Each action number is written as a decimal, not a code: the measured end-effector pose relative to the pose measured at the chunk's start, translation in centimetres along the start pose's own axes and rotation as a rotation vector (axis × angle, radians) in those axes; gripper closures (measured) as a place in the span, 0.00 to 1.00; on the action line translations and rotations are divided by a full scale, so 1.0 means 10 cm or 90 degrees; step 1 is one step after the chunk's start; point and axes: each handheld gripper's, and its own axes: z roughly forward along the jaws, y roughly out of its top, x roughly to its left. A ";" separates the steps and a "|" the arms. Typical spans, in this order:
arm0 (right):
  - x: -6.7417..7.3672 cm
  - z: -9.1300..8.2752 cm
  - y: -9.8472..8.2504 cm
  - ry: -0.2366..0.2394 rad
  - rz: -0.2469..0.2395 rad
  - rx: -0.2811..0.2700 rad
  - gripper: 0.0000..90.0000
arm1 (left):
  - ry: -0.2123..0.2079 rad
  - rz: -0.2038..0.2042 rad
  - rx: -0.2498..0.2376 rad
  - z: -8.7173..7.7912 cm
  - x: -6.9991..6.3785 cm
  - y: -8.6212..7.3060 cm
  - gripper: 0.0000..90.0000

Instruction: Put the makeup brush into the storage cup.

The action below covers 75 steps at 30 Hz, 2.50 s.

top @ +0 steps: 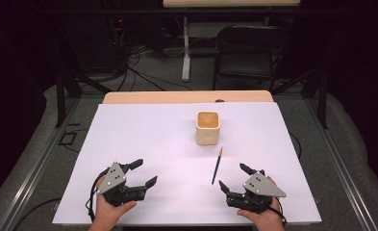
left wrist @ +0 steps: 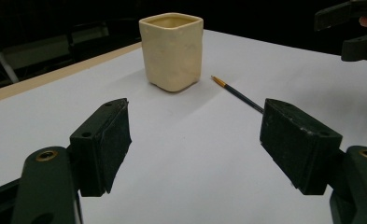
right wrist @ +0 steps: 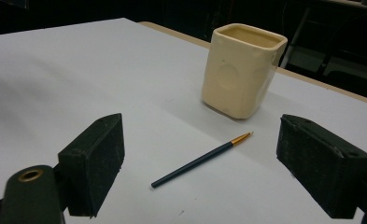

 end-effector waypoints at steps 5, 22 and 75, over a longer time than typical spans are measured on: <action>-0.03 -0.01 0.00 0.002 0.009 0.002 0.18 | 0.003 -0.002 0.002 0.00 0.00 0.00 0.28; -0.08 0.07 0.12 -0.002 0.065 0.072 0.30 | 0.014 -0.009 0.010 -0.01 0.03 -0.01 0.29; -0.51 0.94 0.67 -0.001 0.130 0.388 0.49 | 0.012 -0.013 0.028 0.01 0.06 -0.02 0.30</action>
